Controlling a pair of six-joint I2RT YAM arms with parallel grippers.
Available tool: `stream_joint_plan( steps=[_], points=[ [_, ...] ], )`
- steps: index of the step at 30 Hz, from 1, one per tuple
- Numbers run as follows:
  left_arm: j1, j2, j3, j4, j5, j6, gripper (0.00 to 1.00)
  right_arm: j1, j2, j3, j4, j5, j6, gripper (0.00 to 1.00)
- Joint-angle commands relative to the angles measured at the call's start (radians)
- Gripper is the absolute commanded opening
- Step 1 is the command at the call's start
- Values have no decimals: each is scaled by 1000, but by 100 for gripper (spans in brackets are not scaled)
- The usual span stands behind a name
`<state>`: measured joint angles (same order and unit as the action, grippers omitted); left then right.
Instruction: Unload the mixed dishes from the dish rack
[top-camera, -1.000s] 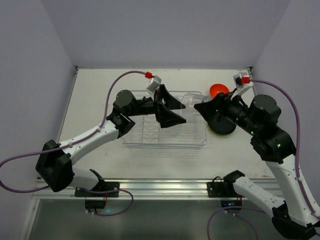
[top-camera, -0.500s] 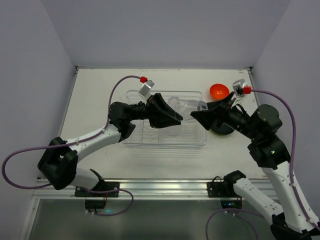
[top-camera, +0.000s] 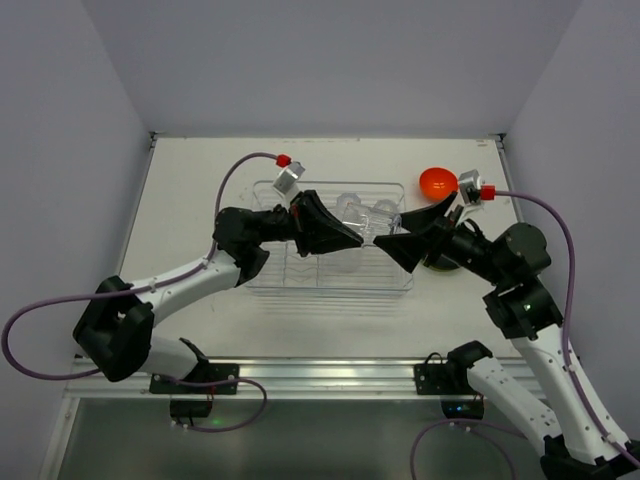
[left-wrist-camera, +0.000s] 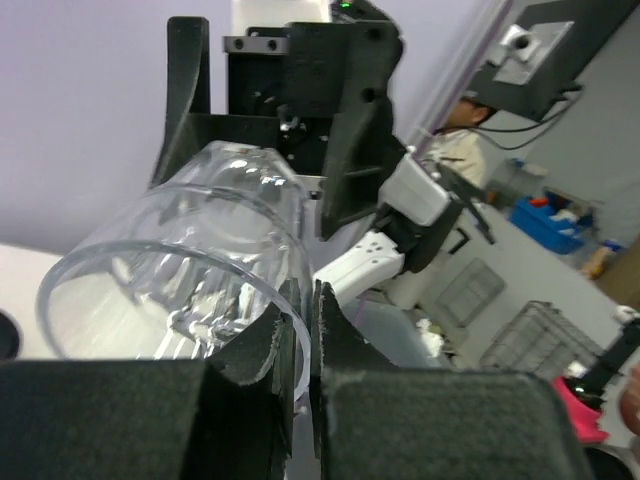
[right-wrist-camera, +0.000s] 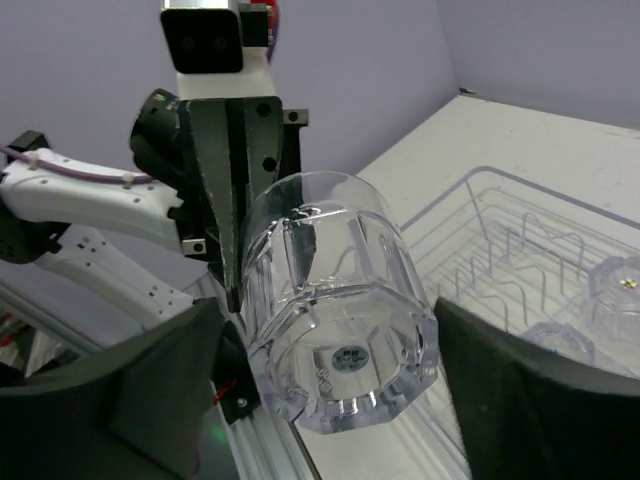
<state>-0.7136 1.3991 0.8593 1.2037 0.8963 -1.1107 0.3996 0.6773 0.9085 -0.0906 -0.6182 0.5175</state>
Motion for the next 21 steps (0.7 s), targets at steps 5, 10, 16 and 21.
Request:
stream_joint_plan(
  steps=[5, 10, 16, 21],
  points=[
    [-3, -126, 75, -608, -200, 386, 0, 4, -25, 9, -95, 259, -48, 99],
    [2, -167, 176, -1001, -417, 615, 0, 4, -42, 52, -221, 457, -94, 99],
    [19, -147, 357, -1443, -803, 747, 0, 4, -32, 202, -472, 790, -105, 99],
    [78, -85, 501, -1701, -1115, 798, 0, 4, -42, 228, -547, 862, -105, 99]
  ],
)
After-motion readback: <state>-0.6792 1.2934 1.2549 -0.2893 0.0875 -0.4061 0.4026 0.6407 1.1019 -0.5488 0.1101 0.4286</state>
